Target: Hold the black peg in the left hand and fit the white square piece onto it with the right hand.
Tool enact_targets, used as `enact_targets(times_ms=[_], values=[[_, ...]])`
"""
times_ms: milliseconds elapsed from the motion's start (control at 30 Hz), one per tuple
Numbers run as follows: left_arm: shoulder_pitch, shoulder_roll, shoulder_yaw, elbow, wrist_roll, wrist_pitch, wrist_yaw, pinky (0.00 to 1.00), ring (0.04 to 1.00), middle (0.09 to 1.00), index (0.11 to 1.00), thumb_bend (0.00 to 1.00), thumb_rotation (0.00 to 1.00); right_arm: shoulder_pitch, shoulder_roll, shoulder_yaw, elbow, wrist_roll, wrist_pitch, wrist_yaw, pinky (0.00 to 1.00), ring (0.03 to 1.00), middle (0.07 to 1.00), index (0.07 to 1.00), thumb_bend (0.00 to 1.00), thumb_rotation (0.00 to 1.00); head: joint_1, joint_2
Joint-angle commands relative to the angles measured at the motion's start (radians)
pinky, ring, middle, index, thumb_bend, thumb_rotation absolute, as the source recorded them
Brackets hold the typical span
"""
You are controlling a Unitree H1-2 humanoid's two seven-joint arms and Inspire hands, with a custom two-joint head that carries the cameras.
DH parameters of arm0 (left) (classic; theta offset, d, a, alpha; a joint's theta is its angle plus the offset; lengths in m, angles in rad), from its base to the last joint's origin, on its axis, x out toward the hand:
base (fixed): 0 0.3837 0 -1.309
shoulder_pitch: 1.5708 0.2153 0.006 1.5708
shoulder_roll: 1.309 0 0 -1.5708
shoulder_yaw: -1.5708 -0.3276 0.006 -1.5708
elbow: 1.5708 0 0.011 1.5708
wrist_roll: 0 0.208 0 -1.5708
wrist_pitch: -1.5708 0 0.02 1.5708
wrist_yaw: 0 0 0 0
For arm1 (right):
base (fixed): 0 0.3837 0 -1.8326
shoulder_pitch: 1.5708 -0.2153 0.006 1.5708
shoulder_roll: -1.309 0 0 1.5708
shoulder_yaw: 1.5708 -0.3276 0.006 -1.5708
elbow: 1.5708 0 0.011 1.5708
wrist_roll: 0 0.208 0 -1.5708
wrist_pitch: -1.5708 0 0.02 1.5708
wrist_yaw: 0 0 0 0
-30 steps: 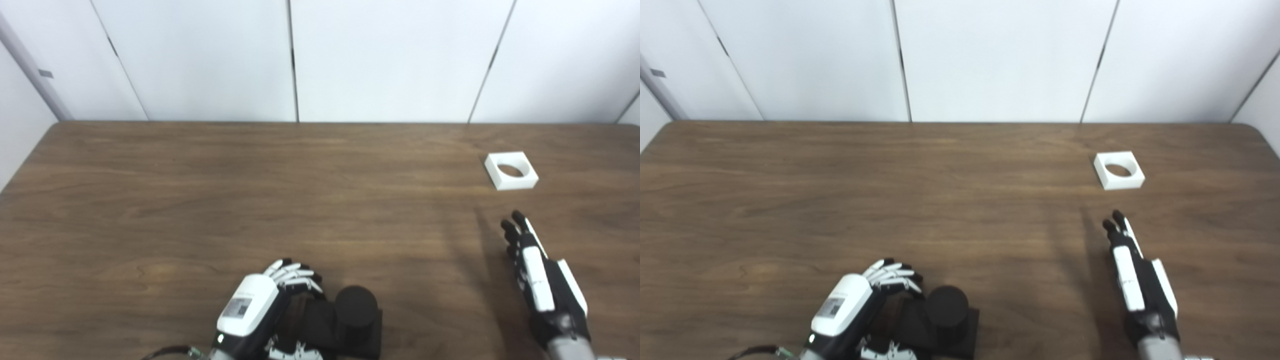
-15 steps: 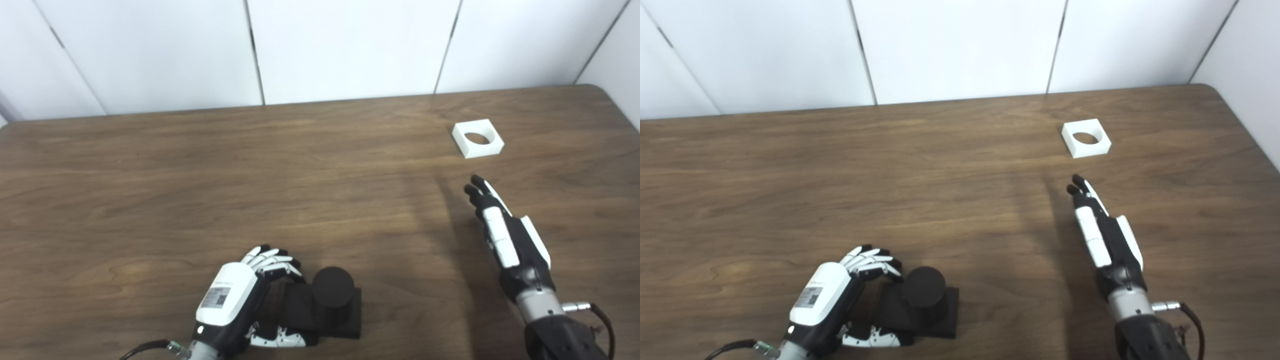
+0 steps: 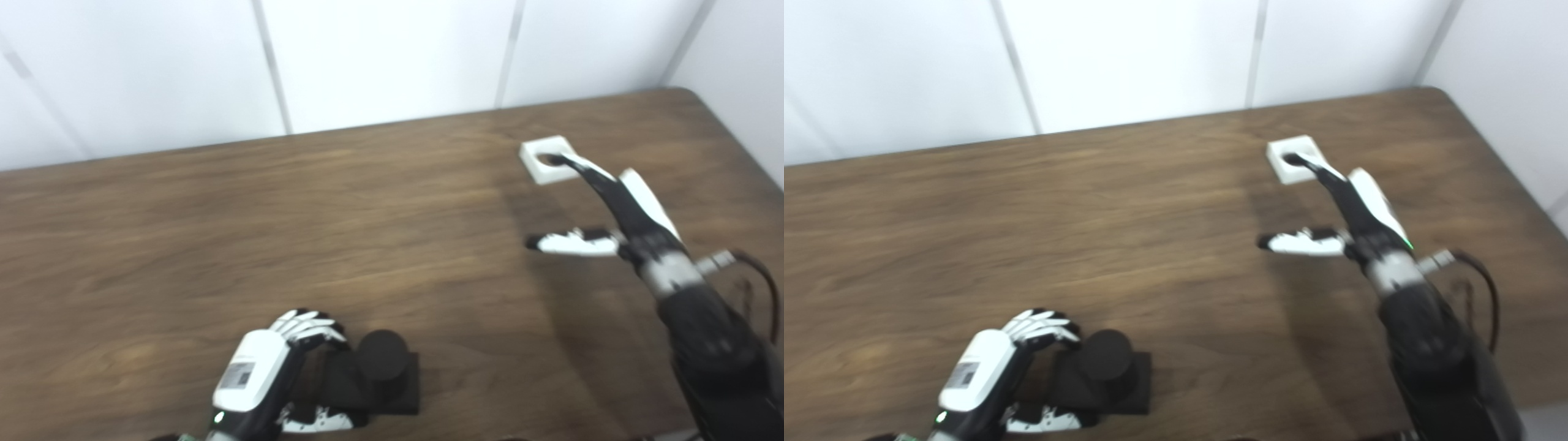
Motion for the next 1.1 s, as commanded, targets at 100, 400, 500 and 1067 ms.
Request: enact_targets(times_ms=[100,400,500,1067], values=[[0.019,0.016,0.002,0.044,0.005,-0.012,-0.004,0.86,0.814,0.744,0.484,0.52,0.04,-0.112,-0.086,-0.016,0.068,-0.069,-0.007,0.036,0.9,0.967,0.955,0.868,0.83,0.2,-0.028,-0.022],[0.03,0.022,0.018,0.069,0.001,-0.035,0.009,0.88,0.824,0.752,0.485,0.52,0.04,-0.273,-0.193,0.076,0.289,-0.191,-0.098,0.006,0.88,0.974,0.952,0.846,0.84,0.15,-0.063,-0.054],[0.031,0.026,0.018,0.078,-0.001,-0.042,0.013,0.88,0.827,0.756,0.485,0.52,0.04,-0.329,-0.224,0.119,0.378,-0.231,-0.136,0.004,0.99,0.997,0.96,0.85,0.83,0.15,-0.066,-0.058],[0.049,0.024,0.016,0.087,0.005,-0.062,0.032,0.9,0.833,0.761,0.485,0.52,0.05,-0.556,-0.272,0.274,0.71,-0.331,-0.23,0.018,0.99,1.0,0.96,0.837,0.83,0.12,-0.062,-0.072]])
